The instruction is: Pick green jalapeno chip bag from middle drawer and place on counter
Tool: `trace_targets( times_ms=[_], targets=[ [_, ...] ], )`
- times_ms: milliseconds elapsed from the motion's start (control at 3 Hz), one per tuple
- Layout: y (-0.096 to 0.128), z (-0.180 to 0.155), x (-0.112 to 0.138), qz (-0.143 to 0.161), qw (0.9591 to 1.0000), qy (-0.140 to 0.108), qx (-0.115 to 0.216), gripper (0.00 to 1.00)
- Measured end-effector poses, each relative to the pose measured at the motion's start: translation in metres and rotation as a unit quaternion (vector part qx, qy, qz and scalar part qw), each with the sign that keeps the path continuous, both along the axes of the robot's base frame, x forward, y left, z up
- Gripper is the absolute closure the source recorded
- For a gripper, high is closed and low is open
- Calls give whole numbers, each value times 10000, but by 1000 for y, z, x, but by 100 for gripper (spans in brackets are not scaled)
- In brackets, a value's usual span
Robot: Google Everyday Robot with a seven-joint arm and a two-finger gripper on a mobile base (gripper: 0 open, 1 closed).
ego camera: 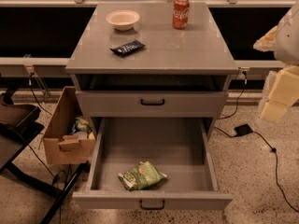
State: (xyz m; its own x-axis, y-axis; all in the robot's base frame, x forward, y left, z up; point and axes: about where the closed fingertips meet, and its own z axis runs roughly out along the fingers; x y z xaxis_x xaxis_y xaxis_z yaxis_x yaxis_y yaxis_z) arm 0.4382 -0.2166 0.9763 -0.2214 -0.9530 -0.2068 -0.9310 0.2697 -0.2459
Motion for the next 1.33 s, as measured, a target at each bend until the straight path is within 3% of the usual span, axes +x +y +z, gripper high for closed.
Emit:
trace_targets(
  times_ms=[333, 667, 1000, 1333],
  targets=[
    [0, 0, 0, 0, 10000, -1, 0, 0],
    [10, -18, 17, -73, 9998, -165, -11, 0],
    [43, -108, 67, -113, 9994, -204, 250, 0],
    [74, -168, 121, -75, 9977, -473, 472, 0]
  ],
)
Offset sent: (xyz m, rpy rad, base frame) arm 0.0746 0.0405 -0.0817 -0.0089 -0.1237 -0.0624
